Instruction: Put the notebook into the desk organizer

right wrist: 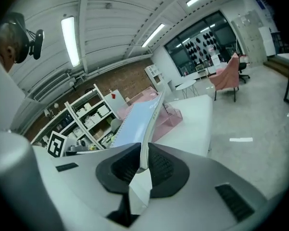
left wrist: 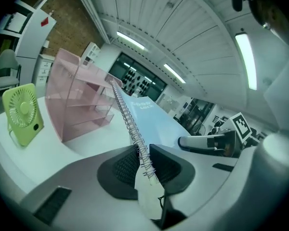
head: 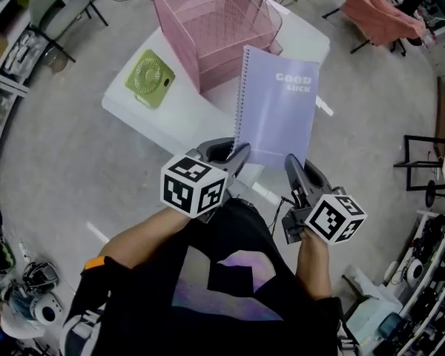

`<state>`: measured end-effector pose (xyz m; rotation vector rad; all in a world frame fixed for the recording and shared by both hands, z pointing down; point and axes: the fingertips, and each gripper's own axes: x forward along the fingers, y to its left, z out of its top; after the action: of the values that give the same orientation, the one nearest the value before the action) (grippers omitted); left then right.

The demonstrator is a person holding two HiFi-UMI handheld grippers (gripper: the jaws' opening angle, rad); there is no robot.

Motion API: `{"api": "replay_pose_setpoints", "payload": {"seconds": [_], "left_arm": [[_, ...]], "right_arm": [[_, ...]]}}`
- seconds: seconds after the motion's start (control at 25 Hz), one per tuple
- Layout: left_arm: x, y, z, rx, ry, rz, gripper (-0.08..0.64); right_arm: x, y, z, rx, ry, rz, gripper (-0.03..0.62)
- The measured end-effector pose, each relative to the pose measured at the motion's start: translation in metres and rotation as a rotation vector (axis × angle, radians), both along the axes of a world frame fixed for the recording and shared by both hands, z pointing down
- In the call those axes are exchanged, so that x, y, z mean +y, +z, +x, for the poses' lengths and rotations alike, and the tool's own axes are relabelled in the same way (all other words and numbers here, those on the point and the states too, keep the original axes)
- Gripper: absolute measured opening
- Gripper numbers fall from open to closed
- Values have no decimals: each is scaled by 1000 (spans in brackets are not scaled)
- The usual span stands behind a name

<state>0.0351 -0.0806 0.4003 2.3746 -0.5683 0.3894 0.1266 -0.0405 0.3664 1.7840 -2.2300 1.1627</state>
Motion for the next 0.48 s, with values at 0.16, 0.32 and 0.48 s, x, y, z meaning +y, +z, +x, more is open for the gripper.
{"api": "replay_pose_setpoints", "payload": {"seconds": [0.16, 0.32, 0.48], "left_arm": [[-8, -31, 1, 32, 24, 64, 64], [-19, -50, -3, 41, -5, 98, 66], [-40, -69, 2, 36, -76, 140, 67]], "right_arm": [[-4, -26, -1, 53, 34, 57, 49], [-19, -45, -5, 118, -1, 95, 51], [-45, -64, 2, 169, -71, 142, 54]]}}
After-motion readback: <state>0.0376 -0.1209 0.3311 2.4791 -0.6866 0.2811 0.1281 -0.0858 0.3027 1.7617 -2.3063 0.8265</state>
